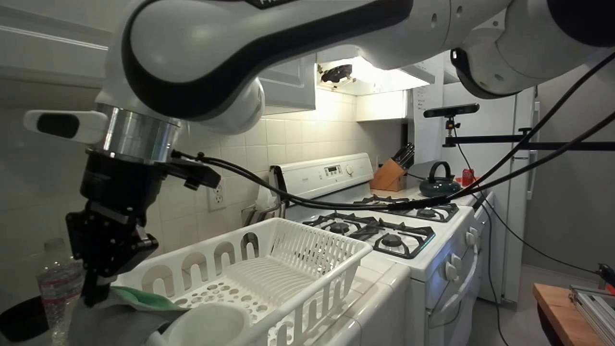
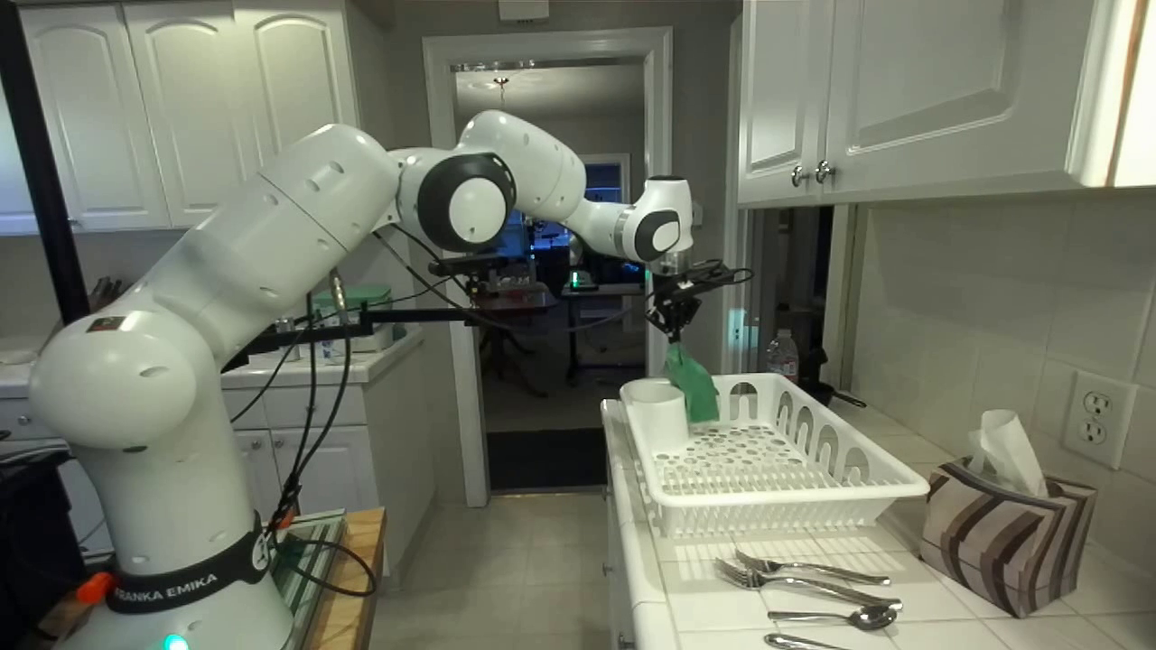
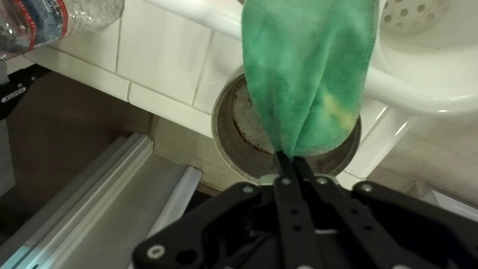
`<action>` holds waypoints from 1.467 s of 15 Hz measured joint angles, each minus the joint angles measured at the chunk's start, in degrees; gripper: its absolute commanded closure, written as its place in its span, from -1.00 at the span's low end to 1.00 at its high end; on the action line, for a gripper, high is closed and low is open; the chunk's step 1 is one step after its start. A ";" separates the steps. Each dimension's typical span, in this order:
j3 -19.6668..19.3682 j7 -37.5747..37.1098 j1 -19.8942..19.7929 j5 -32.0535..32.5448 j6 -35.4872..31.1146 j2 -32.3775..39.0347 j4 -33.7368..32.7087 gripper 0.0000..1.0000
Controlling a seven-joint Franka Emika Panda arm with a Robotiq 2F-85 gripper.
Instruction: Put the green rag on the left corner of the white basket
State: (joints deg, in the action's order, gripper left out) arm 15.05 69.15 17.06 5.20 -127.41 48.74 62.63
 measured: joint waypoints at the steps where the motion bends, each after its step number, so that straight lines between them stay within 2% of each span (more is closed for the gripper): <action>1: 0.03 0.00 0.20 0.00 -0.04 0.01 -0.30 0.98; 2: 0.03 0.00 0.41 0.00 -0.05 0.02 -0.55 0.42; 3: 0.03 0.00 0.59 0.00 -0.05 0.03 -0.68 0.40; 5: -0.04 0.00 0.89 0.00 -0.05 0.15 -0.69 0.16; 10: -0.14 -0.42 0.98 0.00 -0.09 0.36 -0.87 -0.54; 13: -0.23 -3.89 0.95 -0.03 -0.09 0.18 -1.89 -0.95; 16: -1.54 -11.84 1.05 -0.02 0.64 -0.94 -2.88 -1.00; 22: -5.89 -27.98 1.68 0.03 11.70 -4.77 -3.06 -1.00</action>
State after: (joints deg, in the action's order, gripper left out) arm 9.16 41.16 18.74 5.22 -115.71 43.97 59.57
